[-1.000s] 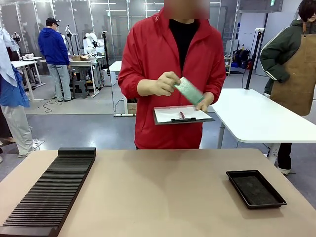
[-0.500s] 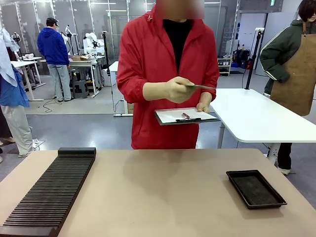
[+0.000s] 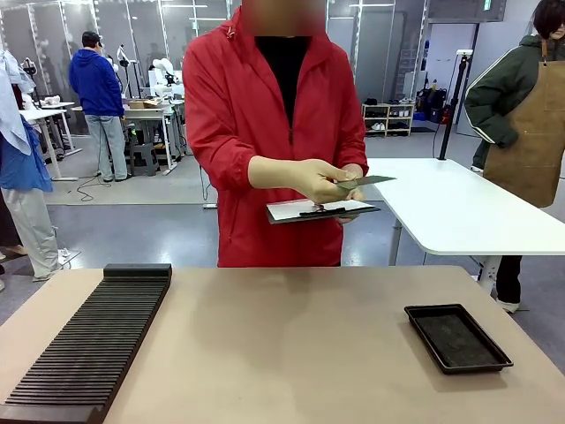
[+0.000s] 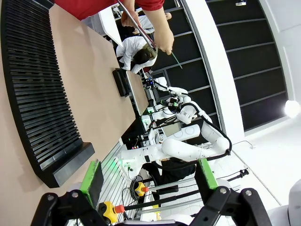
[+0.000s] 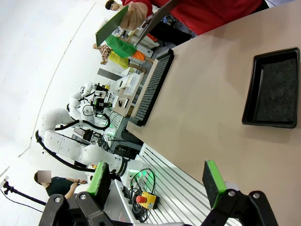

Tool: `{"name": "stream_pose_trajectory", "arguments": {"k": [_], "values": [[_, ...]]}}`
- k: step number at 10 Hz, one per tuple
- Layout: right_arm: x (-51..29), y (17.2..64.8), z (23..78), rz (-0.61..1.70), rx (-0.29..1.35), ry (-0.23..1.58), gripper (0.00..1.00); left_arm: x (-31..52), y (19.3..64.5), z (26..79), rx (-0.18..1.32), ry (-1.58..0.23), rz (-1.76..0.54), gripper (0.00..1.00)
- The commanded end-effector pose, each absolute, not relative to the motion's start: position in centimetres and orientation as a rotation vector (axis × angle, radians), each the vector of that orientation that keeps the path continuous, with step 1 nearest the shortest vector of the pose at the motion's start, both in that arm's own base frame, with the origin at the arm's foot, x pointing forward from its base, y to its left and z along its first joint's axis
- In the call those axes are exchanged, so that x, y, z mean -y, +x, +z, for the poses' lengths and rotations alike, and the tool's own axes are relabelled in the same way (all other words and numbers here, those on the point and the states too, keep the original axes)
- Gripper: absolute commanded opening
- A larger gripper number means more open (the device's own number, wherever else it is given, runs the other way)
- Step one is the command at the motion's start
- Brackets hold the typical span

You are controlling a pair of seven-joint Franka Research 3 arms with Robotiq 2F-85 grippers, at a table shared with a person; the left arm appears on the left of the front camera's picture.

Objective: Inspect the PCB.
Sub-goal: Pick up the Blank PCB that the human is holding.

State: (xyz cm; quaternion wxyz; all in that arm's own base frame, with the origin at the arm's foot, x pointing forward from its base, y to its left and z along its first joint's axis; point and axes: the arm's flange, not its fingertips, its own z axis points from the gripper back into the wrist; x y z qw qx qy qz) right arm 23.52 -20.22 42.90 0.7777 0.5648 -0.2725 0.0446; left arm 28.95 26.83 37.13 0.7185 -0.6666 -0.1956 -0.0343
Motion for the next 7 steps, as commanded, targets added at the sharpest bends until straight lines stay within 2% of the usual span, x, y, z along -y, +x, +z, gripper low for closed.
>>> {"name": "stream_pose_trajectory", "arguments": {"k": [1,4,7], "values": [[20.3,23.5,43.0,0.104,0.603,1.227,1.00,-26.9,28.8,37.5,0.423,-1.457,-0.093,1.00],[19.8,23.7,43.8,0.115,0.554,1.264,1.00,-26.9,28.8,37.5,0.423,-1.457,-0.093,1.00],[18.1,25.4,48.3,0.046,0.361,1.442,1.00,-26.9,28.8,37.5,0.423,-1.457,-0.093,1.00]]}}
